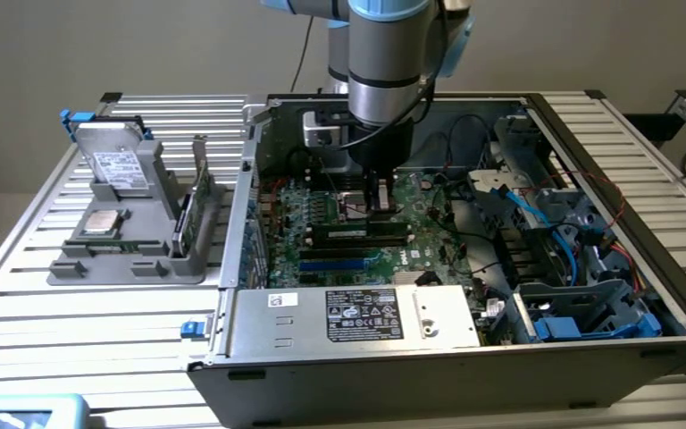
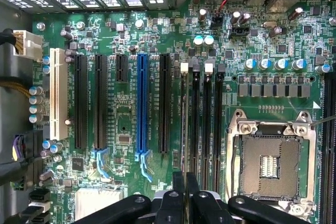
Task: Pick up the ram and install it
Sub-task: 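Insert the ram into the slot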
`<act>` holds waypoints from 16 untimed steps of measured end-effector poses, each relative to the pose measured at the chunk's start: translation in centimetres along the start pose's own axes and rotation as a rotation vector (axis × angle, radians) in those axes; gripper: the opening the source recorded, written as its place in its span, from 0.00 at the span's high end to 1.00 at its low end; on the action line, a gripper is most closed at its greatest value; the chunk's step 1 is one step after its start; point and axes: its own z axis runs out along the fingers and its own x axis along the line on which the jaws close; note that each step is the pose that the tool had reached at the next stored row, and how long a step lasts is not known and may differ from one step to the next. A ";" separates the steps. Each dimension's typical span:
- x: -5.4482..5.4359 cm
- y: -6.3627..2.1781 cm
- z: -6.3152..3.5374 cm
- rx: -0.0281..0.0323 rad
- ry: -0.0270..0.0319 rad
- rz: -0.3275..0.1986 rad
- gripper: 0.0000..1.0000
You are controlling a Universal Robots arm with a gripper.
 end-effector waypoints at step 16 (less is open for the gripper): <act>-0.1 0.12 0.32 0.0023 0.0026 -0.022 0.87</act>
